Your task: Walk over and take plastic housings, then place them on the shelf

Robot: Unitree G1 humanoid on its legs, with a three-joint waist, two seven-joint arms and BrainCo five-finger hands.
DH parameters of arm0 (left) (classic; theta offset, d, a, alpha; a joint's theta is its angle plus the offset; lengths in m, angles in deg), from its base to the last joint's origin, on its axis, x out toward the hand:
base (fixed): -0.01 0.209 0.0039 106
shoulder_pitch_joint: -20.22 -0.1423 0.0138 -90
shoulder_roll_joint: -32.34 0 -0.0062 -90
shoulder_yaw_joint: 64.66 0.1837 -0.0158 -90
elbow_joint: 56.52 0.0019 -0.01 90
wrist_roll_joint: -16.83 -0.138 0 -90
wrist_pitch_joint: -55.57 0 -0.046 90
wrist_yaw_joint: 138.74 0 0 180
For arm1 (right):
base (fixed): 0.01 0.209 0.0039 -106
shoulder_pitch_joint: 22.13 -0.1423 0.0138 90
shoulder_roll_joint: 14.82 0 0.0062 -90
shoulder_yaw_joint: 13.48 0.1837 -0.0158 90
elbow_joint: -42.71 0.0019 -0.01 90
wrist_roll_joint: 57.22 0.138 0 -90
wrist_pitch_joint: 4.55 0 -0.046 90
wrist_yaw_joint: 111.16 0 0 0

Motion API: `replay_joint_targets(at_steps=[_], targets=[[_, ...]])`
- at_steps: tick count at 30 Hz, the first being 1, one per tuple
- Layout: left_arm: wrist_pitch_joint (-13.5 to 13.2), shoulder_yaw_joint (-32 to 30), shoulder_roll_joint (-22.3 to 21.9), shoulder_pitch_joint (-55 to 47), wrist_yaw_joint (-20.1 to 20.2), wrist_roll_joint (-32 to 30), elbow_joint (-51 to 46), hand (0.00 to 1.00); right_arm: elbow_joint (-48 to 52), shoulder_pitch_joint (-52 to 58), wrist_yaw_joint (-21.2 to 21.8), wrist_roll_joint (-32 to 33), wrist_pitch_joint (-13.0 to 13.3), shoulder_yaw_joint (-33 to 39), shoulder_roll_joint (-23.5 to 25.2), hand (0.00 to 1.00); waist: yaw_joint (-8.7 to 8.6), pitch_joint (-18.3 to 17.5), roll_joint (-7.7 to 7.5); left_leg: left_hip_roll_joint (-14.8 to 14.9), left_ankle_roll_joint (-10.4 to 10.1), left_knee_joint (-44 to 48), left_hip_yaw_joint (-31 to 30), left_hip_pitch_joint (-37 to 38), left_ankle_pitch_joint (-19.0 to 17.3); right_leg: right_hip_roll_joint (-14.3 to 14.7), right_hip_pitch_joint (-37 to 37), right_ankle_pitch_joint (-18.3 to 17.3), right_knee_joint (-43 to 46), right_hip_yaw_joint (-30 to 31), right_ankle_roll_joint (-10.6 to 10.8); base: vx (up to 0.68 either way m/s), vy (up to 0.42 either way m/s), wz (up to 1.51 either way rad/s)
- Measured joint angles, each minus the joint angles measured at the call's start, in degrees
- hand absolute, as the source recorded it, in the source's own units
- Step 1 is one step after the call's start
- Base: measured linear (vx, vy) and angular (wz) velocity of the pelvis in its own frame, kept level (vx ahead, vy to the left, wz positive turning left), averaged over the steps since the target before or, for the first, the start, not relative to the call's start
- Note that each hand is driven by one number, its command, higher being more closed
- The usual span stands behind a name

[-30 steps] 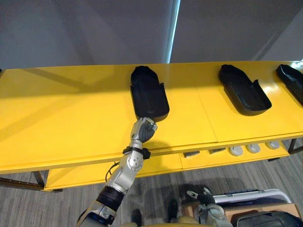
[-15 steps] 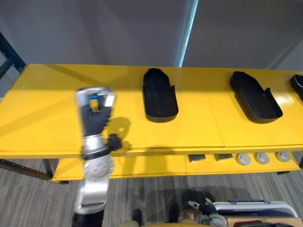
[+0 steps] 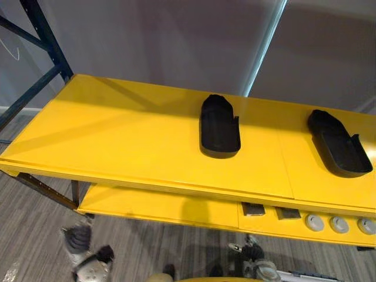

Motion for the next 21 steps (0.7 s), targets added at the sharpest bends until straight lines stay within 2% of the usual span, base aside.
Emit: replay_joint_targets(at_steps=[1,2,11,14,21], targets=[[0.1,0.6,-0.01,0.51,0.6,0.01,2.99,1.0,0.0,0.08,-0.01,0.0,-0.01,0.04,0.03,0.0,-0.01,-0.23,0.24,0.02,-0.07,0.0,0.08,0.03,-0.09,0.01,0.0,-0.02,0.0,0.06,-0.01,0.0,0.009,-0.06],[0.54,2.14,0.07,2.03,1.82,0.1,9.82,0.0,-0.03,0.38,-0.06,0.01,-0.01,0.12,0.0,0.0,-0.04,-0.84,0.6,0.05,-0.26,-0.15,0.23,0.2,-0.22,0.03,0.02,-0.03,0.01,0.19,0.0,-0.01,0.007,-0.06],[1.18,4.33,2.67,8.08,2.95,-0.33,25.0,0.0,-5.88,-0.37,-0.35,0.11,-0.05,1.31,-1.66,0.0,-0.47,-1.47,2.98,0.21,-0.62,-2.41,1.74,1.6,0.04,0.35,-0.19,0.03,-0.38,2.03,0.02,-0.02,0.006,-0.1],[1.32,5.29,3.87,9.58,3.35,-1.75,27.7,0.0,-7.34,-1.74,-0.45,0.12,-0.02,1.55,-1.94,0.0,-1.63,-1.43,2.93,0.32,-0.47,-2.56,1.83,1.71,0.15,0.57,-0.26,0.04,-0.69,2.27,0.02,0.04,0.004,-0.04],[1.69,9.42,5.86,11.85,4.08,-3.56,30.15,0.0,-8.0,-3.79,-0.73,0.09,0.04,2.67,-2.1,0.0,-2.0,-0.79,2.5,0.33,-0.5,-3.38,2.44,2.69,0.38,1.14,-0.53,0.17,-1.41,3.59,0.02,0.07,0.001,-0.11]])
